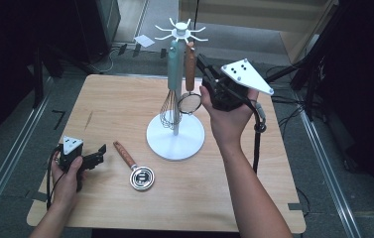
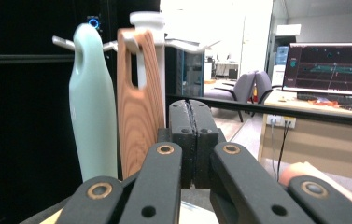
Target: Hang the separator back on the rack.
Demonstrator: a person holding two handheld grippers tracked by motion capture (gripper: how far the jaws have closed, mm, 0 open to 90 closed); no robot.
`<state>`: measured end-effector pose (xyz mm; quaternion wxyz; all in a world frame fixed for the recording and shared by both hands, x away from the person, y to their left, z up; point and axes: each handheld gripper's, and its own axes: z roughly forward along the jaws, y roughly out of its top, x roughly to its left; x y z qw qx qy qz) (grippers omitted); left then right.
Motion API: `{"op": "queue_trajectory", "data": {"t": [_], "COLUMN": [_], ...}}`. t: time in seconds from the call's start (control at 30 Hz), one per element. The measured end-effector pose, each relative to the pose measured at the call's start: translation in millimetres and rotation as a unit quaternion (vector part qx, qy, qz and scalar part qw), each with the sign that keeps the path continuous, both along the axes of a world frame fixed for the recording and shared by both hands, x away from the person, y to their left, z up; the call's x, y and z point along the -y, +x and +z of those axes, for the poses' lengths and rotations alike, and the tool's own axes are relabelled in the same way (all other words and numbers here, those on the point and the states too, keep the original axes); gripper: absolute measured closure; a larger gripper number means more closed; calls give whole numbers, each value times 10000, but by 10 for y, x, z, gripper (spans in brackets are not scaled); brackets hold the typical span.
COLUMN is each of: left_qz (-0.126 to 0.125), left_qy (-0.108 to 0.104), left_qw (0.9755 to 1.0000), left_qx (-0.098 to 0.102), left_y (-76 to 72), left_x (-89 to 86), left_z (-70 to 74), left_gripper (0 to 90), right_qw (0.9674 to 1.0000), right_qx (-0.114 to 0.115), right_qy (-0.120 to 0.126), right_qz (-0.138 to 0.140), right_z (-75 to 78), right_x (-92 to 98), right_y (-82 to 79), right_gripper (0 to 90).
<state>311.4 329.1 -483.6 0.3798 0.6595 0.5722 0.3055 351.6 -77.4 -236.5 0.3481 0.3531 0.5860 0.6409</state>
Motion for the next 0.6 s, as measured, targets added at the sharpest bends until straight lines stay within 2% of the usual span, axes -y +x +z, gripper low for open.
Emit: {"op": "queue_trajectory", "data": {"t": [0.13,0.3,0.43,0.6], "left_qz": [-6,-19,-11,-11], "left_qy": [6,18,5,12], "left_qw": [10000,10000,10000,10000], "left_qx": [-2,-11,-13,-5], "left_y": [-1,-2,0,1], "left_x": [-1,0,0,1], "left_z": [1,1,0,-1], "left_gripper": [137,137,137,137], "right_qw": [9999,9998,9995,9991], "right_qx": [84,161,265,270], "right_qy": [-123,15,20,29], "right_qz": [55,95,185,325], "right_z": [38,99,160,168], "right_x": [-45,-32,-38,-43], "right_y": [18,31,26,29], "right_gripper": [900,900,900,900]}}
